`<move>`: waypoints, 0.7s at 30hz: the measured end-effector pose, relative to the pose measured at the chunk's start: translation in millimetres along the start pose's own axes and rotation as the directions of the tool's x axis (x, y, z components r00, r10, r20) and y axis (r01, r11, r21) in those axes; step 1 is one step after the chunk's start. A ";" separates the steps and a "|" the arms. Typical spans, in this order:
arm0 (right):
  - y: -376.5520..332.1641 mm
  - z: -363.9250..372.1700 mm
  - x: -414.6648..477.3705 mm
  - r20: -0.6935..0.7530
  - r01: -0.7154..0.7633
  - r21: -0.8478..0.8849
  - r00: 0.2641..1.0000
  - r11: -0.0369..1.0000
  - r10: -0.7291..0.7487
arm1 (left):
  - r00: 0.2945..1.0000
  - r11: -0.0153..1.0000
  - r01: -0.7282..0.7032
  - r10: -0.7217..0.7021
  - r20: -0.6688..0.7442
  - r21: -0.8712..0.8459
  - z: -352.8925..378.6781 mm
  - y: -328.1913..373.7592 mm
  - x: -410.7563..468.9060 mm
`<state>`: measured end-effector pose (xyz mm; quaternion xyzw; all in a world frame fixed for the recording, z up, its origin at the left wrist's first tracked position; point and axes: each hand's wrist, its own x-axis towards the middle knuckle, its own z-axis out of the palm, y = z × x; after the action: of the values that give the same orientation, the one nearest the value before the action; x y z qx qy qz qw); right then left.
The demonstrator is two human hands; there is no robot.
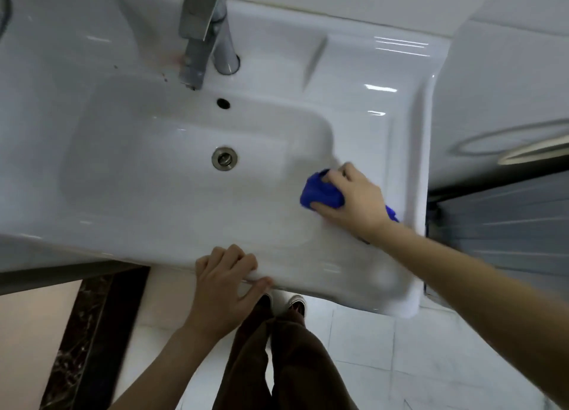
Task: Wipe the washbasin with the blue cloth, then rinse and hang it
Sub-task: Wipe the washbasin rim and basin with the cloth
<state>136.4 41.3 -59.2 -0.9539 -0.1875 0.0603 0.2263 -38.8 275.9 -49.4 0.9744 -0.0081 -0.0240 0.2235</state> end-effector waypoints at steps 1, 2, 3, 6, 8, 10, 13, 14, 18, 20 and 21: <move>-6.6 2.8 -31.0 0.071 0.074 0.017 0.995 0.997 -0.075 | 1.000 1.000 0.001 -0.001 0.003 -0.001 -0.6 0.3 0.1; -7.8 2.7 -50.7 0.115 0.138 0.031 0.983 0.990 -0.141 | 1.000 1.000 -0.001 0.001 0.001 -0.001 -0.3 0.4 -0.4; -1.6 1.6 -54.0 0.140 0.189 0.036 0.971 0.981 -0.192 | 1.000 1.000 -0.006 0.006 -0.004 -0.001 0.6 0.3 -1.0; 26.9 -4.5 16.4 0.003 0.176 -0.104 0.984 0.979 -0.176 | 0.999 1.000 -0.011 0.011 -0.030 0.003 2.4 0.5 0.0; 48.3 -15.4 88.3 -0.191 -0.005 -0.112 0.982 0.994 -0.016 | 0.999 1.000 -0.008 0.008 -0.033 0.011 3.8 0.8 0.3; 63.5 -26.1 137.2 -0.261 -0.134 -0.079 0.959 0.988 0.110 | 1.000 1.000 -0.006 0.007 -0.024 0.013 4.9 0.2 -0.4; 53.1 -20.5 123.3 -0.265 -0.163 -0.068 0.954 0.984 0.140 | 1.000 1.000 0.000 0.000 -0.003 0.016 3.5 -0.3 0.8; 41.6 -14.6 97.2 -0.225 -0.152 -0.058 0.965 0.987 0.135 | 1.000 1.000 0.009 -0.009 0.004 0.016 2.4 0.3 0.2; -3.6 5.8 -40.1 0.056 0.125 0.010 0.991 0.992 -0.125 | 0.999 1.000 0.013 -0.013 0.031 0.009 -1.4 0.2 0.0; -2.3 5.9 -57.9 0.139 0.319 0.040 0.937 0.947 -0.321 | 1.000 1.000 0.011 -0.011 0.029 0.012 -1.6 0.4 -0.2; 7.0 3.7 -42.8 0.149 0.386 0.019 0.911 0.922 -0.385 | 1.000 1.000 0.008 -0.009 0.022 0.011 -0.6 1.0 -0.3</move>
<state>98.5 20.6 -64.4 -0.8922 -0.3886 0.0848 0.2139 -39.1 275.3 -48.4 0.9752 -0.0066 -0.0359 0.2181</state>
